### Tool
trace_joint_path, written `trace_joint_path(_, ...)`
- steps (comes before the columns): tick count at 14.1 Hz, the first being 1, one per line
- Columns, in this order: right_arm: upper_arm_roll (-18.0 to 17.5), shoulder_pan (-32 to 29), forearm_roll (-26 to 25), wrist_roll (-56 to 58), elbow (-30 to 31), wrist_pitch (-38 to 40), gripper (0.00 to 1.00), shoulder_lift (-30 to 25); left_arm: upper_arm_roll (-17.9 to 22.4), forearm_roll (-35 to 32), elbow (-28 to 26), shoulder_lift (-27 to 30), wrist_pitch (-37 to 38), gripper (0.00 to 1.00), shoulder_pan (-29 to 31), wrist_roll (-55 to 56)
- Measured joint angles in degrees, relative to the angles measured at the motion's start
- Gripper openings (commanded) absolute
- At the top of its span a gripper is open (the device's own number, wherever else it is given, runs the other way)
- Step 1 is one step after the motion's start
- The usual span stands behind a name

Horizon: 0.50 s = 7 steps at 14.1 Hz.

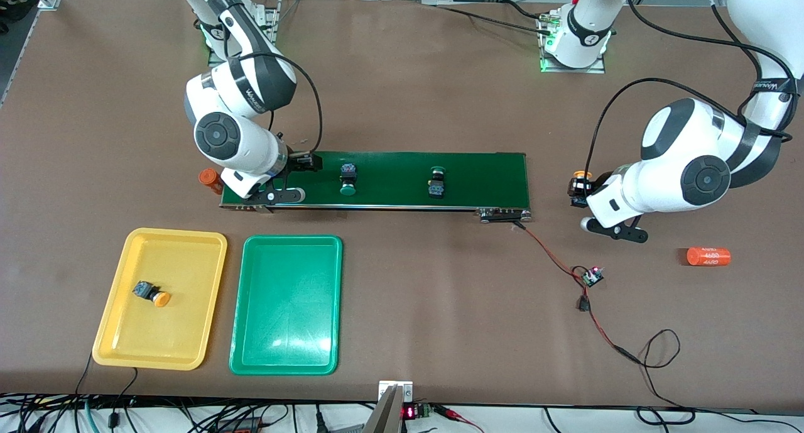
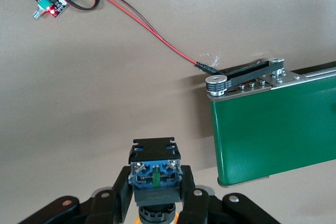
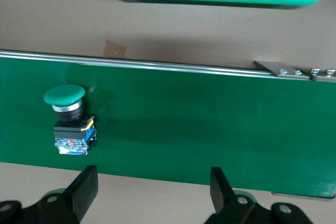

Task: Sort buttons by color to trays
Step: 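Grasp a green-capped button with the right gripper while the left gripper reaches the belt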

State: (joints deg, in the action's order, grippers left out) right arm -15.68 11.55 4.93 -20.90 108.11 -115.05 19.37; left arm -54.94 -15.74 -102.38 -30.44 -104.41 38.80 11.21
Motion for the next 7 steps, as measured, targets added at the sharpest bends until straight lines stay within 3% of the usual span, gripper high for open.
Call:
trace_joint_path(3,0.0,0.8,0.1,-0.8,0.0,-0.4,0.95,0.6,0.9,0.2,0.0,0.0,-0.2,0.0,-2.0,0.4)
trace_joint_path(7,0.0,2.9,0.2,-4.5,0.0,-3.3,0.95,2.0,8.5,4.1,-0.5,0.6,-4.2,0.0,-11.0,1.2)
